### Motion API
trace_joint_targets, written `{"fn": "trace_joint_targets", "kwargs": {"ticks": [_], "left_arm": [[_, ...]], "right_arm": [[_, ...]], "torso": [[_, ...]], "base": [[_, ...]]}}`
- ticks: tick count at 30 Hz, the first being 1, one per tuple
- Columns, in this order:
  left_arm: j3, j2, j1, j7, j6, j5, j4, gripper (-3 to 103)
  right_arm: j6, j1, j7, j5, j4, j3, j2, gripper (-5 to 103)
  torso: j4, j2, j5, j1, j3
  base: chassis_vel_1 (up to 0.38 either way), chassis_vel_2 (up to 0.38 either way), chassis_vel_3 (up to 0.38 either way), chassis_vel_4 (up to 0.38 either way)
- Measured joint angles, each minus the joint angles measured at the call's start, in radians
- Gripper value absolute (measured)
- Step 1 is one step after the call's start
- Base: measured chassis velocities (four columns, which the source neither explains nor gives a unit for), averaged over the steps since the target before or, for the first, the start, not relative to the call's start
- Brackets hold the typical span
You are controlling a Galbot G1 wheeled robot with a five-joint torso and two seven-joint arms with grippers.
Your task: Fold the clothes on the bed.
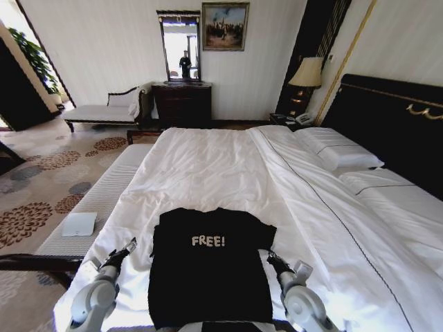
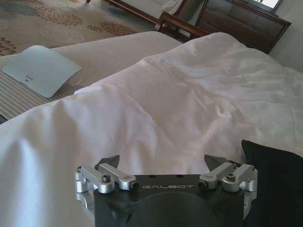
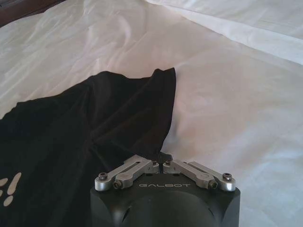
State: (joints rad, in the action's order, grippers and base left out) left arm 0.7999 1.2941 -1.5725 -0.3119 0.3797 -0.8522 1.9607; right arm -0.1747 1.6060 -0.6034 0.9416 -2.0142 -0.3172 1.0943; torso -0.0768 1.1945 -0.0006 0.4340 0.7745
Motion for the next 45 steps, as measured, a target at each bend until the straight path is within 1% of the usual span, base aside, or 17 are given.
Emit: {"fn": "trace_joint_targets", "kwargs": {"ticks": [11, 13, 14, 19, 22, 25, 26, 29, 30, 31, 33, 35, 36, 37, 40, 43, 45], "left_arm": [[0.001, 0.009, 0.002, 0.0, -0.003, -0.007, -0.004, 100], [-0.002, 0.016, 0.003, 0.0, -0.004, -0.008, -0.007, 100], [-0.004, 0.02, 0.003, -0.001, -0.004, -0.008, -0.007, 100], [-0.01, 0.038, 0.004, -0.002, 0.0, -0.003, 0.01, 100], [-0.008, 0.044, 0.013, -0.002, 0.002, -0.005, 0.014, 100], [-0.002, 0.045, 0.022, 0.009, 0.0, -0.025, 0.014, 100], [-0.002, 0.045, 0.022, 0.009, 0.0, -0.025, 0.014, 100], [-0.004, 0.027, 0.047, 0.065, -0.025, -0.033, -0.004, 100], [-0.007, 0.019, 0.062, 0.08, -0.031, -0.04, -0.011, 100], [-0.007, 0.019, 0.062, 0.08, -0.031, -0.04, -0.011, 100], [-0.02, 0.008, 0.087, 0.087, -0.038, -0.039, -0.028, 100], [-0.044, 0.002, 0.104, 0.092, -0.07, 0.018, -0.055, 100], [-0.061, -0.002, 0.108, 0.111, -0.095, 0.061, -0.068, 100], [-0.061, -0.002, 0.108, 0.111, -0.095, 0.061, -0.068, 100], [-0.118, 0.001, 0.1, 0.209, -0.167, 0.18, -0.105, 100], [-0.148, 0.015, 0.093, 0.257, -0.197, 0.199, -0.117, 100], [-0.18, 0.043, 0.088, 0.29, -0.221, 0.168, -0.134, 100]], "right_arm": [[0.02, 0.01, -0.005, -0.041, 0.016, 0.005, 0.01, 0], [0.037, 0.009, -0.005, -0.055, 0.006, -0.001, 0.017, 11], [0.043, 0.008, -0.005, -0.057, -0.004, -0.007, 0.018, 11], [0.077, 0.001, -0.004, -0.082, -0.03, -0.055, 0.021, 32], [0.098, 0.0, -0.003, -0.108, -0.02, -0.073, 0.023, 38], [0.119, -0.031, -0.004, -0.093, -0.017, -0.084, 0.02, 54], [0.119, -0.031, -0.004, -0.093, -0.017, -0.084, 0.02, 54], [0.16, -0.077, 0.024, -0.096, -0.014, -0.083, 0.023, 71], [0.177, -0.089, 0.041, -0.102, -0.01, -0.083, 0.027, 71], [0.177, -0.089, 0.041, -0.102, -0.01, -0.083, 0.027, 71], [0.209, -0.106, 0.074, -0.121, 0.002, -0.083, 0.043, 82], [0.225, -0.115, 0.09, -0.134, 0.016, -0.083, 0.064, 93], [0.229, -0.117, 0.092, -0.138, 0.023, -0.083, 0.071, 93], [0.229, -0.117, 0.092, -0.138, 0.023, -0.083, 0.071, 93], [0.234, -0.109, 0.094, -0.158, 0.04, -0.081, 0.083, 100], [0.237, -0.102, 0.094, -0.171, 0.041, -0.083, 0.089, 100], [0.241, -0.093, 0.093, -0.18, 0.04, -0.094, 0.11, 100]], "torso": [[-0.0001, 0.0, -0.0001, 0.0, 0.0], [-0.0001, 0.0, 0.0001, 0.0, 0.0], [-0.0001, 0.0, 0.0, 0.0, 0.0], [0.0001, 0.0, -0.0001, 0.0, 0.0], [-0.0002, 0.0, -0.0001, 0.0, 0.0], [0.0, 0.0, -0.0001, 0.0, 0.0], [0.0, 0.0, -0.0001, 0.0, 0.0], [0.0002, 0.0, -0.0001, 0.0, 0.0], [0.0003, 0.0, -0.0002, 0.0, 0.0], [0.0003, 0.0, -0.0002, 0.0, 0.0], [-0.0001, 0.0, -0.0001, 0.0, 0.0], [-0.0001, 0.0, -0.0001, 0.0, 0.0], [-0.0001, 0.0, 0.0, 0.0, 0.0], [-0.0001, 0.0, 0.0, 0.0, 0.0], [0.0, 0.0, 0.0, 0.0, 0.0], [0.0, 0.0, -0.0002, 0.0, 0.0], [-0.0001, 0.0, -0.0001, 0.0, 0.0]], "base": [[0.0, 0.0, 0.0, 0.0], [0.0, 0.0, 0.0, 0.0], [0.0, 0.0, 0.0, 0.0], [0.0, 0.0, 0.0, 0.0], [0.0, 0.0, 0.0, 0.0], [0.0, 0.0, 0.0, 0.0], [0.0, 0.0, 0.0, 0.0], [0.0, 0.0, 0.0, 0.0], [0.0, 0.0, 0.0, 0.0], [0.0, 0.0, 0.0, 0.0], [0.0, 0.0, 0.0, 0.0], [0.0, 0.0, 0.0, 0.0], [0.0, 0.0, 0.0, 0.0], [0.0, 0.0, 0.0, 0.0], [0.0, 0.0, 0.0, 0.0], [0.0, 0.0, 0.0, 0.0], [0.0, 0.0, 0.0, 0.0]]}}
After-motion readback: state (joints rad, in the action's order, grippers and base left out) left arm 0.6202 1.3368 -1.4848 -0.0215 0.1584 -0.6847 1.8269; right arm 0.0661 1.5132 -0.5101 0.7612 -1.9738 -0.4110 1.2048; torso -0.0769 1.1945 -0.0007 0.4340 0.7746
